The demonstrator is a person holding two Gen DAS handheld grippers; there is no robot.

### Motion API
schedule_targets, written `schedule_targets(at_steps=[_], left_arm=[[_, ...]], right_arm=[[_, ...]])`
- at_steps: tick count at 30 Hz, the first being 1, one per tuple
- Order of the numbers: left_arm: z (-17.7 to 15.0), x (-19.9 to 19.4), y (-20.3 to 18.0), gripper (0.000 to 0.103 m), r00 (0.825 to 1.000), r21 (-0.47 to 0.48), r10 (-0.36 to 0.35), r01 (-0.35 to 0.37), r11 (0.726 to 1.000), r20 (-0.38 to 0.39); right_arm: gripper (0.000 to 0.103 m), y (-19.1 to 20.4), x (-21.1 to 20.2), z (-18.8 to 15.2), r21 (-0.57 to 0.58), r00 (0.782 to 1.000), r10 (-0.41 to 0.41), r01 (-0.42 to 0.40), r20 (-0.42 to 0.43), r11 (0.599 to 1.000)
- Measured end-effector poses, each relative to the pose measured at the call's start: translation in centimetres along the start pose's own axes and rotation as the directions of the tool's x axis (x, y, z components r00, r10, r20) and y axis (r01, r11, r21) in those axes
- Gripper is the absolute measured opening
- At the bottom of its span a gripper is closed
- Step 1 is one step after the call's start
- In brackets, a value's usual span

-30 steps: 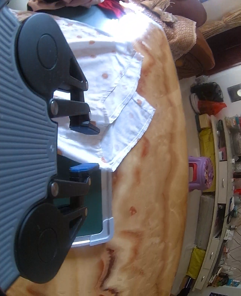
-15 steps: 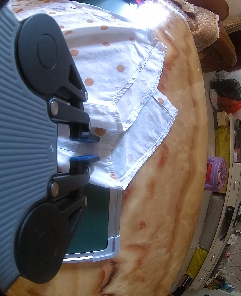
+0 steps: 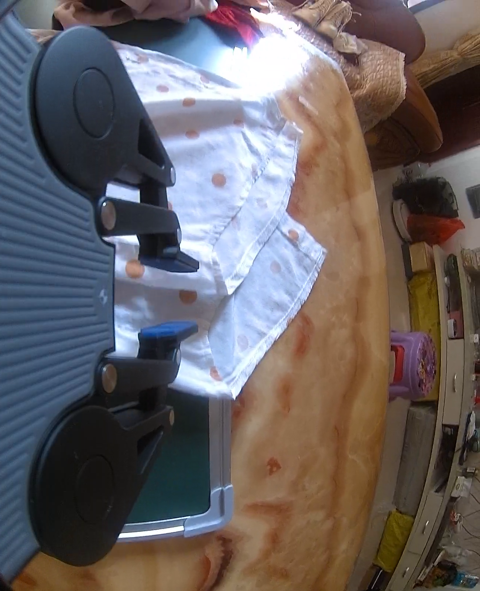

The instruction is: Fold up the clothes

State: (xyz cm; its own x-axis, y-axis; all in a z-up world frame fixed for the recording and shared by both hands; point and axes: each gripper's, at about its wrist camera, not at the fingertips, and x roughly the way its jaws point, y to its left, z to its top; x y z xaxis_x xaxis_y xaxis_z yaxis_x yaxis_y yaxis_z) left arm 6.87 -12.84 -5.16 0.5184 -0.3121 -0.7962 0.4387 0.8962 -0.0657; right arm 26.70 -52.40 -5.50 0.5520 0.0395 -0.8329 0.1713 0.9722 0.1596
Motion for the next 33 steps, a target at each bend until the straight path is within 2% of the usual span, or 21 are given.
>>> schedule_targets(at_steps=[3,7,9,10,13,15,17,18,20,27,30,33], left_arm=[[-0.1,-0.1,0.1,0.011,1.000,-0.005,0.003,-0.003,1.000,0.001],[-0.2,-0.2,0.3,0.011,1.000,-0.010,0.001,-0.001,1.000,0.004],[-0.1,-0.1,0.3,0.011,1.000,-0.011,0.002,-0.002,1.000,0.006],[-0.1,-0.1,0.3,0.011,1.000,-0.012,0.001,-0.001,1.000,0.006],[-0.1,-0.1,0.3,0.013,1.000,-0.017,-0.001,0.001,1.000,0.005],[-0.1,-0.1,0.2,0.013,1.000,-0.015,-0.001,0.001,1.000,0.004],[-0.1,-0.1,0.2,0.013,1.000,-0.015,-0.001,0.001,1.000,0.003],[-0.1,-0.1,0.3,0.013,1.000,-0.017,-0.002,0.002,1.000,0.002],[-0.1,-0.2,0.3,0.013,1.000,-0.019,-0.003,0.003,1.000,0.003],[-0.1,-0.1,0.4,0.013,1.000,-0.014,-0.008,0.008,1.000,0.006],[-0.1,0.0,0.5,0.013,1.000,-0.020,-0.008,0.008,1.000,0.006],[-0.1,0.0,0.4,0.013,1.000,-0.015,-0.004,0.004,1.000,0.005]], right_arm=[[0.040,0.9,0.1,-0.1,-0.008,0.999,-0.039,0.039,0.011,0.999],[0.040,-0.5,0.7,0.2,0.038,0.995,-0.105,0.105,-0.006,0.994],[0.035,-1.0,1.5,0.1,0.027,0.991,-0.130,0.131,-0.040,0.991],[0.029,-1.0,1.9,0.1,0.018,0.989,-0.135,0.136,-0.052,0.991],[0.028,-0.5,2.5,-0.2,-0.016,0.985,-0.161,0.160,-0.063,0.987],[0.022,-0.2,2.7,-0.3,-0.037,0.983,-0.172,0.170,-0.068,0.985],[0.004,0.5,2.8,-0.3,-0.060,0.981,-0.178,0.174,-0.075,0.983],[0.003,0.9,2.8,-0.4,-0.075,0.979,-0.189,0.184,-0.077,0.980],[0.002,1.4,2.8,-0.4,-0.091,0.976,-0.205,0.198,-0.076,0.976],[0.001,0.3,0.8,-0.6,-0.029,0.981,-0.193,0.193,-0.005,0.981],[0.001,-0.2,-0.3,-0.5,-0.017,0.971,-0.236,0.236,0.030,0.972],[0.001,-1.7,-1.5,-0.3,0.030,0.977,-0.208,0.207,0.040,0.978]])
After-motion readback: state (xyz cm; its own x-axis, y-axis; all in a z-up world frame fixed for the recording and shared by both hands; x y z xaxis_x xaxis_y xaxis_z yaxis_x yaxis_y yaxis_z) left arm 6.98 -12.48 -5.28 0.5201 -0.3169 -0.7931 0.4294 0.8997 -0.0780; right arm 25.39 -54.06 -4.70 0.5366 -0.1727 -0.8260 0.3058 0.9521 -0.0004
